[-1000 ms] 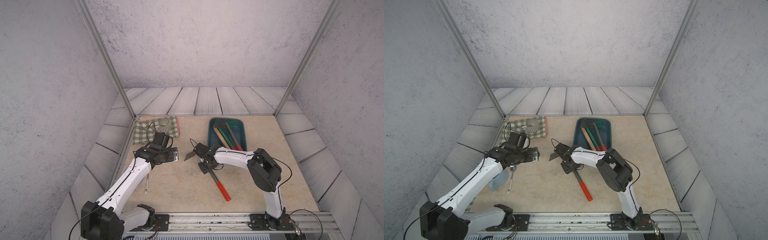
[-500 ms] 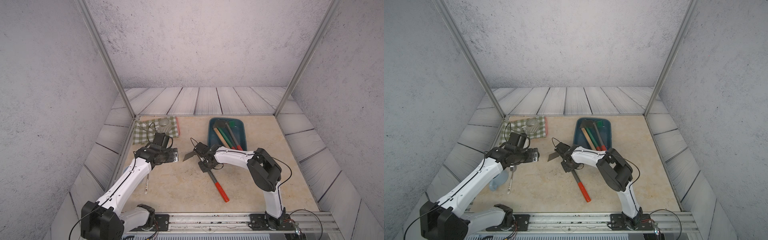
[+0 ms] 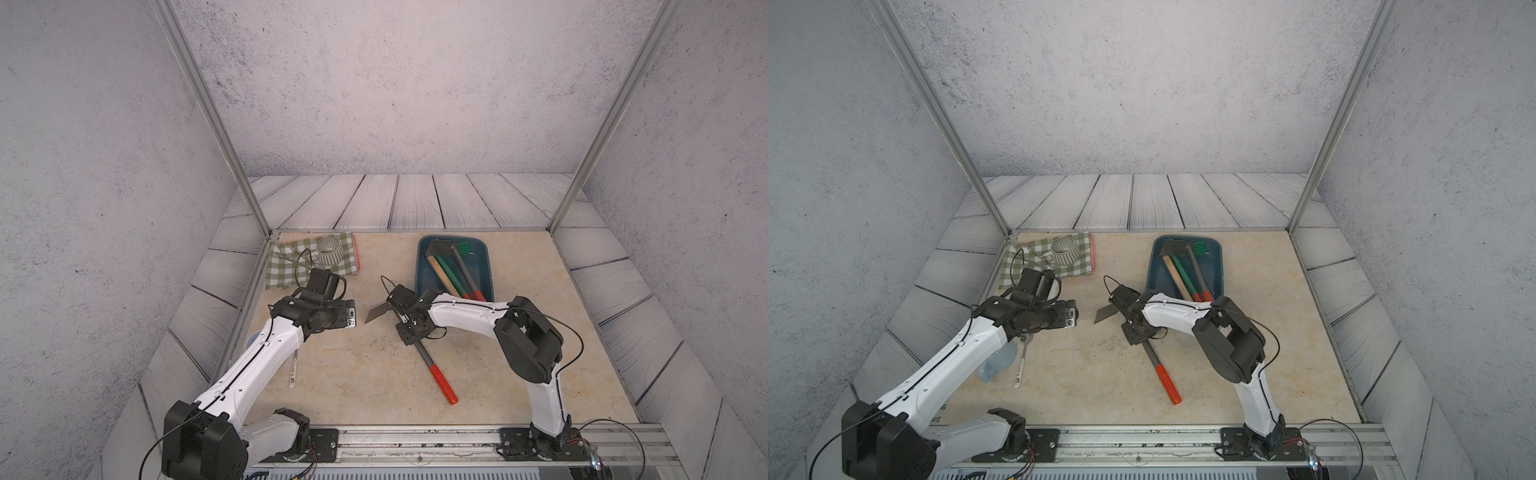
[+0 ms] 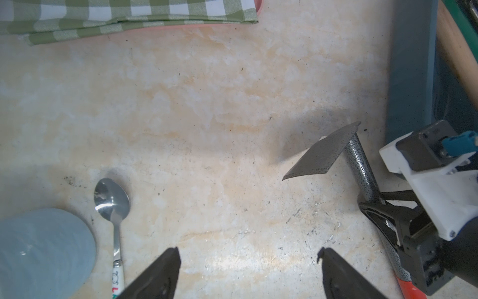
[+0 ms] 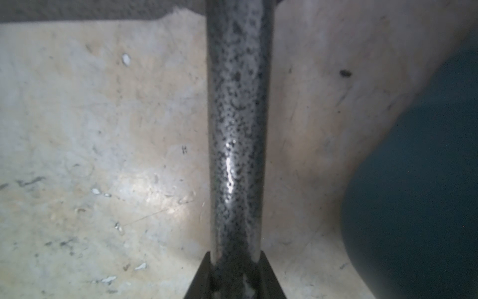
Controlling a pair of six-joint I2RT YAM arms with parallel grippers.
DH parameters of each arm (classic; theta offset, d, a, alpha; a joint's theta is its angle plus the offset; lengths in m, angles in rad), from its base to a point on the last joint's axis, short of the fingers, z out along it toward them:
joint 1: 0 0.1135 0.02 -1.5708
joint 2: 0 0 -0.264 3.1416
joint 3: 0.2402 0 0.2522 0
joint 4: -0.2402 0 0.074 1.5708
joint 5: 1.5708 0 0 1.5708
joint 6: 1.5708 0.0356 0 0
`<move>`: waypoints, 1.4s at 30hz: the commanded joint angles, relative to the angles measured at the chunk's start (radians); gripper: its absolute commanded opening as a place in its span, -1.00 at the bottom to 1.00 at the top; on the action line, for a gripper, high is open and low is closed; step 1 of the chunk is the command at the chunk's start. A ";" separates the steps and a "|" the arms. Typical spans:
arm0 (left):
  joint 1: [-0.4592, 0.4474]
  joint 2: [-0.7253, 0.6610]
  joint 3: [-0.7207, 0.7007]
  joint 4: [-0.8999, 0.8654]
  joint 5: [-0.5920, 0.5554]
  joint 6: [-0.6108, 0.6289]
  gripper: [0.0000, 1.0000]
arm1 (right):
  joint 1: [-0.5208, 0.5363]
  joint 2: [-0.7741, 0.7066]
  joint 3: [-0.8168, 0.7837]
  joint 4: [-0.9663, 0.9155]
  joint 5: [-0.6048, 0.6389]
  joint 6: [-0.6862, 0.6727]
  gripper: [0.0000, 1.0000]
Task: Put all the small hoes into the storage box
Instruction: Pick up the hoe from the center of the board.
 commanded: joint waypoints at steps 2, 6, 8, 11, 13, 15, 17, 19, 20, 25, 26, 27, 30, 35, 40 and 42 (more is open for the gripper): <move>-0.004 -0.007 -0.037 0.045 0.027 0.013 0.76 | 0.012 0.019 0.034 -0.037 -0.005 0.001 -1.00; -0.004 0.004 -0.026 0.021 0.024 0.017 0.75 | 0.012 0.009 0.047 -0.044 0.019 0.000 -1.00; -0.004 0.001 -0.031 0.018 0.023 0.012 0.75 | 0.010 0.002 0.051 -0.047 0.020 -0.001 -1.00; -0.004 -0.009 -0.040 0.039 0.024 0.006 0.76 | 0.012 -0.009 0.076 -0.081 0.028 -0.013 -1.00; -0.004 -0.020 -0.040 0.042 0.012 0.006 0.76 | 0.012 -0.024 0.099 -0.110 0.042 -0.025 -1.00; -0.001 -0.032 -0.046 0.052 0.003 0.003 0.76 | 0.012 -0.045 0.119 -0.127 0.051 -0.035 -1.00; 0.002 -0.034 -0.046 0.057 0.003 -0.001 0.76 | 0.011 -0.064 0.135 -0.134 0.054 -0.041 -1.00; 0.002 -0.034 -0.045 0.056 0.003 0.000 0.76 | 0.011 -0.080 0.152 -0.140 0.053 -0.047 -1.00; 0.002 -0.033 -0.045 0.055 0.003 0.000 0.76 | 0.011 -0.084 0.167 -0.149 0.051 -0.050 -1.00; 0.002 -0.043 -0.055 0.052 0.002 -0.003 0.75 | 0.012 -0.095 0.232 -0.203 0.072 -0.063 -1.00; 0.003 -0.046 -0.056 0.051 -0.002 -0.002 0.76 | 0.012 -0.101 0.245 -0.216 0.078 -0.066 -1.00; 0.002 -0.049 -0.056 0.051 -0.011 -0.003 0.76 | 0.011 -0.107 0.263 -0.229 0.083 -0.067 -1.00; 0.004 -0.064 -0.057 0.044 -0.047 -0.006 0.77 | 0.010 -0.117 0.325 -0.274 0.095 -0.070 -1.00; 0.005 -0.080 -0.062 0.049 -0.050 -0.008 0.78 | -0.016 -0.096 0.491 -0.417 0.130 -0.110 -1.00; 0.007 -0.074 -0.059 0.051 -0.041 -0.006 0.78 | -0.067 -0.060 0.617 -0.511 0.129 -0.160 -1.00; 0.007 -0.074 -0.059 0.052 -0.038 -0.006 0.78 | -0.091 -0.054 0.651 -0.529 0.129 -0.174 -1.00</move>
